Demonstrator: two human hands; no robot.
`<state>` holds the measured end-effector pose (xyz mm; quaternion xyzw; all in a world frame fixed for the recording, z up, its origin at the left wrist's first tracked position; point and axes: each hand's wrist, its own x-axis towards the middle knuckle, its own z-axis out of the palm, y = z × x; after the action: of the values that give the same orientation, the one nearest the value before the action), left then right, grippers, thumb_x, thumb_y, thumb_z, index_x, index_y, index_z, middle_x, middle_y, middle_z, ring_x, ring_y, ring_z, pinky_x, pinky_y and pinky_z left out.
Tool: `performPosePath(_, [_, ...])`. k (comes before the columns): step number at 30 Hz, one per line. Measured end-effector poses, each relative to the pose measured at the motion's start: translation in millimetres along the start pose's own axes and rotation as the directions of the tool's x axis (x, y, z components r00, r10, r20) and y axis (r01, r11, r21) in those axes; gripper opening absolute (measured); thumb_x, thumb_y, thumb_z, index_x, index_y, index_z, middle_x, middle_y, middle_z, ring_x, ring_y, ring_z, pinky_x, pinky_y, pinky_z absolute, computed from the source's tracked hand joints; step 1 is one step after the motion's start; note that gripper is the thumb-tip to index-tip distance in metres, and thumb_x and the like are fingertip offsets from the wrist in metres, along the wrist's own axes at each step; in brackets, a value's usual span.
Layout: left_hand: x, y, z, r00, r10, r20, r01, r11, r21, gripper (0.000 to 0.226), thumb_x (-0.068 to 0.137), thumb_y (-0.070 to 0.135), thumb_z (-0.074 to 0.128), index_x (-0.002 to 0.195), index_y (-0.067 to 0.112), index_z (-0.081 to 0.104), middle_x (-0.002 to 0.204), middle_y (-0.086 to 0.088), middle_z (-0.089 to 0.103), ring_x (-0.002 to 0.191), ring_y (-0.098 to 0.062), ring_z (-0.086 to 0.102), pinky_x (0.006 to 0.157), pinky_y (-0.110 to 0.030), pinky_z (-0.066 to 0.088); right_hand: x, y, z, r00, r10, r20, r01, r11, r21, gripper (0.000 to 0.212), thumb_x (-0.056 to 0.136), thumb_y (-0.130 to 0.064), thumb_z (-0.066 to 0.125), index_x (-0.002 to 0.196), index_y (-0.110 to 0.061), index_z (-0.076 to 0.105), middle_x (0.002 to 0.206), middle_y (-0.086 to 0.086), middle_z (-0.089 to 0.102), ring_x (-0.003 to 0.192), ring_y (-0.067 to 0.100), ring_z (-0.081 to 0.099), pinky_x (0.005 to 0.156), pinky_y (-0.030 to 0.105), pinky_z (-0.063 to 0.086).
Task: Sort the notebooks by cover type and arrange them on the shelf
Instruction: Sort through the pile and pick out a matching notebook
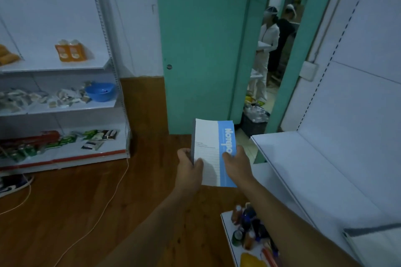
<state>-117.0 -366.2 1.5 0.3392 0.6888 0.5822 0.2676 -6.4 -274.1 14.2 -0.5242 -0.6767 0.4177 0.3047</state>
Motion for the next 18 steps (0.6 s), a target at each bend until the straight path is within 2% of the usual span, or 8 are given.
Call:
performPosePath(2, [22.6, 1.5, 18.4, 0.999, 0.01, 0.047, -0.01, 1.0, 0.001, 0.029, 0.098, 0.021, 0.049, 0.117, 0.024, 0.027, 0.105, 0.012, 0.049, 0.091, -0.006, 0.056, 0.061, -0.016, 0.05, 22.6, 4.8, -8.3, 0.998, 0.008, -0.063, -0.008, 1.0, 0.004, 0.018, 0.092, -0.023, 0.051, 0.108, -0.016, 0.047, 0.097, 0.004, 0.059, 0.071, 0.008, 0.053, 0.053, 0.024, 0.039])
performPosePath(5, [53.3, 6.5, 51.6, 0.993, 0.015, 0.114, -0.016, 1.0, 0.005, 0.03, 0.098, 0.02, 0.05, 0.119, 0.025, 0.028, 0.113, 0.006, 0.05, 0.095, -0.008, 0.056, 0.068, -0.02, 0.052, 53.0, 15.5, -27.1, 0.991, 0.041, -0.13, -0.04, 0.999, 0.006, 0.019, 0.094, -0.023, 0.049, 0.111, -0.017, 0.044, 0.092, -0.001, 0.054, 0.068, 0.005, 0.049, 0.053, 0.022, 0.036])
performPosePath(10, [85.3, 22.5, 120.9, 0.957, 0.098, 0.272, -0.11, 0.993, 0.029, 0.03, 0.098, 0.018, 0.05, 0.121, 0.019, 0.032, 0.107, 0.007, 0.052, 0.088, -0.001, 0.055, 0.059, -0.012, 0.046, 96.2, 46.2, -80.4, 0.946, 0.124, -0.301, -0.11, 0.992, 0.064, 0.017, 0.095, -0.027, 0.048, 0.106, -0.014, 0.044, 0.089, -0.001, 0.054, 0.07, 0.007, 0.052, 0.055, 0.024, 0.04])
performPosePath(14, [96.1, 25.0, 182.9, 0.904, 0.167, 0.393, -0.186, 0.982, 0.013, 0.028, 0.096, 0.021, 0.053, 0.116, 0.02, 0.033, 0.103, 0.003, 0.057, 0.088, -0.004, 0.059, 0.07, -0.026, 0.055, 111.3, 77.7, -129.8, 0.869, 0.212, -0.446, -0.168, 0.976, 0.136, 0.014, 0.094, -0.026, 0.047, 0.103, -0.015, 0.045, 0.085, -0.002, 0.054, 0.071, 0.01, 0.054, 0.055, 0.025, 0.039])
performPosePath(15, [96.6, 25.0, 198.6, 0.881, 0.193, 0.432, -0.216, 0.976, 0.005, 0.028, 0.096, 0.021, 0.053, 0.116, 0.019, 0.034, 0.101, 0.001, 0.058, 0.086, -0.003, 0.059, 0.071, -0.026, 0.056, 111.1, 88.0, -142.4, 0.844, 0.229, -0.485, -0.182, 0.973, 0.143, 0.014, 0.094, -0.026, 0.047, 0.1, -0.013, 0.045, 0.084, -0.001, 0.055, 0.071, 0.012, 0.054, 0.056, 0.026, 0.039])
performPosePath(18, [90.2, 22.2, 244.1, 0.779, 0.212, 0.59, -0.256, 0.967, -0.01, 0.028, 0.096, 0.022, 0.051, 0.116, 0.016, 0.032, 0.089, 0.006, 0.061, 0.076, 0.001, 0.061, 0.062, -0.016, 0.053, 98.8, 120.3, -179.0, 0.737, 0.298, -0.607, -0.242, 0.954, 0.176, 0.014, 0.095, -0.024, 0.048, 0.093, -0.01, 0.045, 0.081, 0.002, 0.055, 0.072, 0.019, 0.054, 0.057, 0.027, 0.037])
